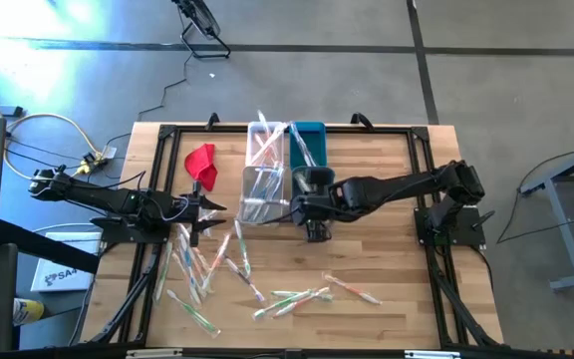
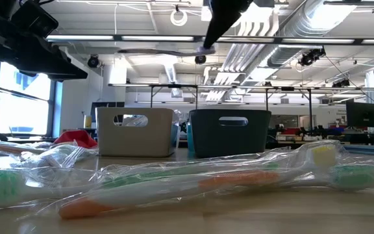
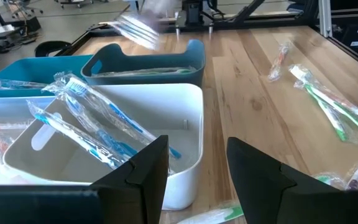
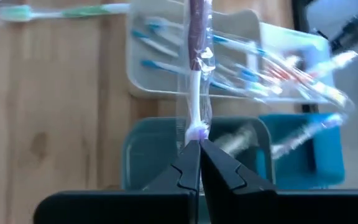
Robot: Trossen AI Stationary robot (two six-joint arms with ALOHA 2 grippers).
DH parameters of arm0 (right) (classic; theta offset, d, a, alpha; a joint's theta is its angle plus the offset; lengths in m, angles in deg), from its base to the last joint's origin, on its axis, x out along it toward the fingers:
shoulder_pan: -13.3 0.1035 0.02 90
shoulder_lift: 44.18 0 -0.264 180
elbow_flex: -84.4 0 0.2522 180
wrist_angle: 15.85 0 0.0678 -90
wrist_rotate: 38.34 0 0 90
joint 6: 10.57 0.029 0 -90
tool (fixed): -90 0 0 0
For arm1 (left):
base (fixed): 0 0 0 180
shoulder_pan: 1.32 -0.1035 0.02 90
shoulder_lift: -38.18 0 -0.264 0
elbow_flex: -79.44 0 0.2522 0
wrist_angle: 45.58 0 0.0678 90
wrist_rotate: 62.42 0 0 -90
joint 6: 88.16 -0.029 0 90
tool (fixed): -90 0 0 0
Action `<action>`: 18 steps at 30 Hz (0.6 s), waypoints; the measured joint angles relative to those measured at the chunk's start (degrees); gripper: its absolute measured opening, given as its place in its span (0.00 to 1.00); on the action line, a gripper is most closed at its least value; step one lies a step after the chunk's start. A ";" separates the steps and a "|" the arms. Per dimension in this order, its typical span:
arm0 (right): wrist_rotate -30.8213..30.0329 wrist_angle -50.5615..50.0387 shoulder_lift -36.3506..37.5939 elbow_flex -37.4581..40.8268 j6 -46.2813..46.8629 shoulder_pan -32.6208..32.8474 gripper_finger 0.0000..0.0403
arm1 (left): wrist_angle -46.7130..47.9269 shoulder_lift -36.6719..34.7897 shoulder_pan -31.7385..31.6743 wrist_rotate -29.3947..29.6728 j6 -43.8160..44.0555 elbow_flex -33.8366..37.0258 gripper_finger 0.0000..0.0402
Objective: Pick & Place Toothbrushes
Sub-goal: Put the violet toothbrush into the light blue bin
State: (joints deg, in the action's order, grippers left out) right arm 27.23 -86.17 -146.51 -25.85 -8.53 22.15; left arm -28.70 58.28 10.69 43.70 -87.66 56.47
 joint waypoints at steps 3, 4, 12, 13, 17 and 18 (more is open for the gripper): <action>-1.67 -3.38 1.43 0.00 2.38 -0.72 0.01 | 0.04 0.00 0.00 0.00 0.91 0.00 0.40; -2.73 -3.93 2.13 0.00 3.10 -0.84 0.01 | 0.04 0.00 0.01 0.00 1.28 0.00 0.40; -7.80 -10.34 7.33 0.00 10.18 -1.04 0.01 | 0.60 0.00 0.02 -0.26 3.04 0.00 0.40; -8.49 -10.53 7.55 0.00 11.05 -1.07 0.01 | 0.67 0.00 0.02 -0.26 3.31 0.00 0.40; -13.79 -13.45 8.44 0.00 14.94 -1.90 0.01 | 1.18 0.02 0.02 -0.26 4.34 0.00 0.40; -15.12 -13.96 8.52 0.00 16.66 -2.69 0.01 | 1.24 0.00 0.00 -0.28 4.45 0.00 0.40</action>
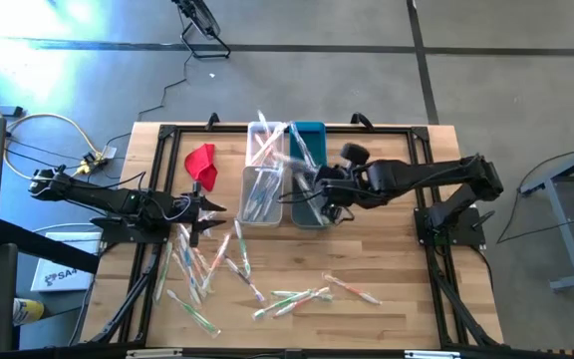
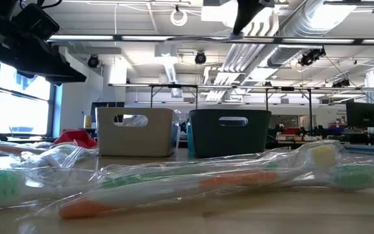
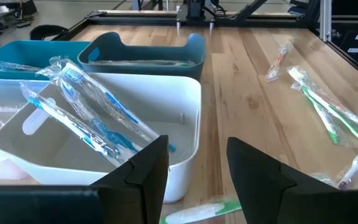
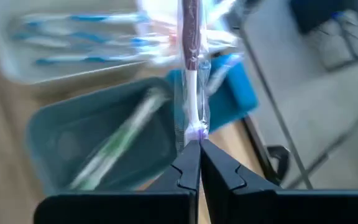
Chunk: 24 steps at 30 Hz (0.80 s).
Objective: Pick & Place Toothbrushes
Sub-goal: Put the violet toothbrush into the light blue bin
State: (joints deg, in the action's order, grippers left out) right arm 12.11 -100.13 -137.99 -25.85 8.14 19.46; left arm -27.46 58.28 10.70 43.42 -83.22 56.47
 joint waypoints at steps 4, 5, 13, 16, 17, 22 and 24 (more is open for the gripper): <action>-2.51 -2.58 0.05 0.00 4.09 -4.62 0.01 | 0.13 0.00 0.02 0.02 0.47 0.00 0.40; -2.41 -2.54 0.01 0.00 4.14 -5.95 0.01 | 0.10 0.00 0.02 0.03 0.83 0.00 0.40; -2.10 -0.71 -0.01 0.00 5.51 -15.32 0.01 | 0.11 0.00 0.02 0.04 1.44 0.00 0.40; -1.99 0.03 -0.01 0.06 5.08 -17.88 0.01 | 0.11 0.02 0.02 0.04 2.03 0.00 0.40; -1.78 1.68 0.04 0.77 4.61 -18.67 0.01 | 0.13 0.00 0.02 0.04 2.28 0.00 0.40; 4.94 15.59 0.07 8.41 -0.29 -22.84 0.01 | 0.09 0.00 0.02 0.06 3.08 0.00 0.40; 7.68 21.55 0.20 12.05 -1.28 -24.70 0.01 | 0.09 0.01 0.02 0.06 3.42 0.00 0.40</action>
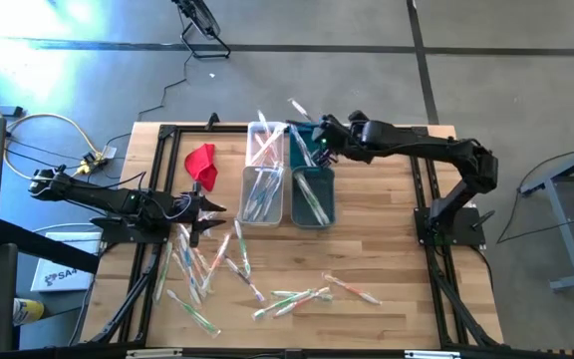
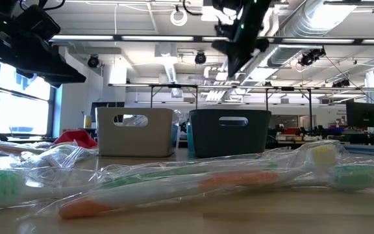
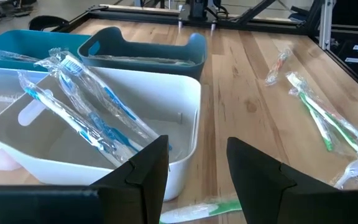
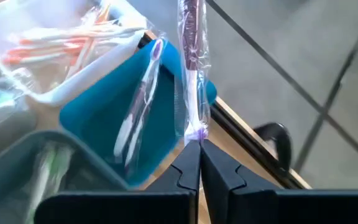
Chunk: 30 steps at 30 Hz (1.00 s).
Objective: Pick & Place Toothbrushes
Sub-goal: Put the violet toothbrush into the light blue bin
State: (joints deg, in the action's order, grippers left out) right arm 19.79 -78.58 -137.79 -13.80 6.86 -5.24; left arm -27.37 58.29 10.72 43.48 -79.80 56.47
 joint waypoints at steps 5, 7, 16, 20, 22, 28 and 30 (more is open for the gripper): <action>7.83 12.39 -0.02 10.02 -0.22 -5.40 0.01 | 0.02 0.00 0.00 0.02 0.94 0.00 0.40; 11.67 16.57 -0.02 13.14 0.37 -7.50 0.01 | 0.04 -0.01 -0.02 0.00 0.96 0.00 0.40; 27.18 32.71 0.07 21.91 2.29 -13.24 0.01 | 0.05 -0.01 0.00 0.00 0.96 0.00 0.40; 29.45 34.68 -0.41 23.63 3.60 -14.21 0.01 | 0.08 0.01 0.00 0.00 0.96 0.00 0.40; 29.52 34.27 -0.46 24.33 3.72 -14.77 0.01 | 0.11 0.01 0.00 0.02 0.96 0.00 0.40; 31.55 35.12 -0.46 24.65 3.91 -14.94 0.01 | 0.13 0.01 -0.01 0.02 0.96 0.00 0.40; 32.69 35.57 -0.48 24.65 4.60 -14.94 0.01 | 0.15 0.00 -0.01 0.01 0.96 0.00 0.40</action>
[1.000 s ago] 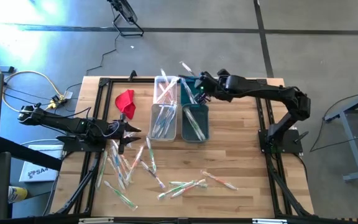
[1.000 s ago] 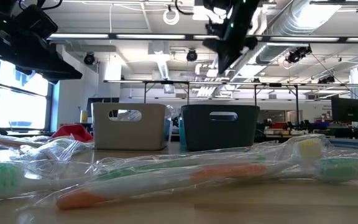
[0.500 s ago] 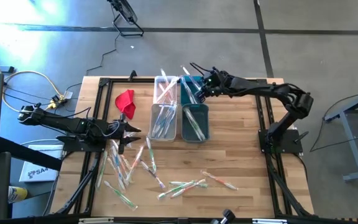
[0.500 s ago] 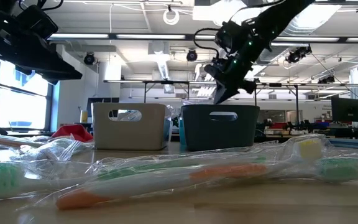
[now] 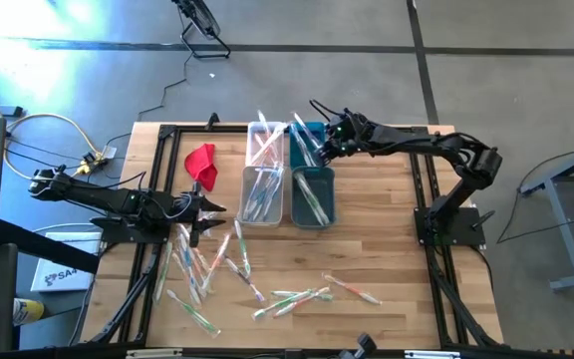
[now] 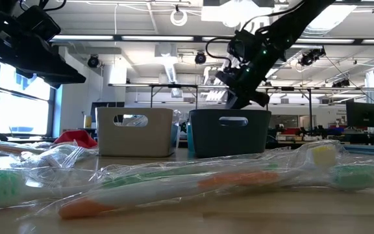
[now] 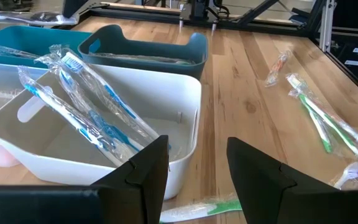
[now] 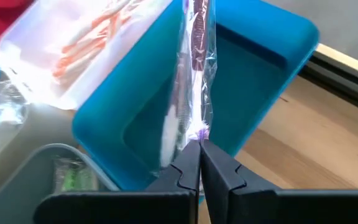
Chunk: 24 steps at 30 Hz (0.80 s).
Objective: Pick & Place Toothbrushes
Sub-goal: Put the violet toothbrush into the light blue bin
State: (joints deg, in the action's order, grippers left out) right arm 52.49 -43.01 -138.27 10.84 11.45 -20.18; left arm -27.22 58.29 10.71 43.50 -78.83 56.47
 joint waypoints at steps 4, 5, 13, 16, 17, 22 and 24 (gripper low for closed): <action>0.97 0.37 0.00 0.00 0.47 -0.02 0.01 | -0.02 0.01 0.01 0.01 0.00 0.00 0.40; 0.96 0.36 -0.02 0.00 0.55 -0.02 0.01 | -0.02 0.00 0.01 0.00 0.00 0.00 0.40; 0.90 0.36 -0.02 -0.02 0.67 -0.02 0.01 | -0.02 0.00 0.01 0.01 -0.01 0.00 0.40; 0.62 0.36 -0.02 0.00 0.67 -0.02 0.01 | -0.02 0.00 -0.01 0.01 0.00 0.00 0.40; 0.64 0.36 -0.02 -0.02 0.67 -0.02 0.01 | -0.02 0.01 -0.01 0.01 0.00 0.00 0.40; 0.62 0.30 -1.18 -0.02 0.80 -0.02 0.01 | -0.02 -0.01 -0.01 0.01 0.00 0.00 0.40; 0.62 0.41 -2.19 -0.02 0.91 -0.02 0.01 | -0.02 0.01 -0.01 0.01 -0.01 0.00 0.40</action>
State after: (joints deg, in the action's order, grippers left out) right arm 53.11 -42.60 -140.46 10.82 12.37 -20.20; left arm -27.24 58.30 10.70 43.51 -78.84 56.47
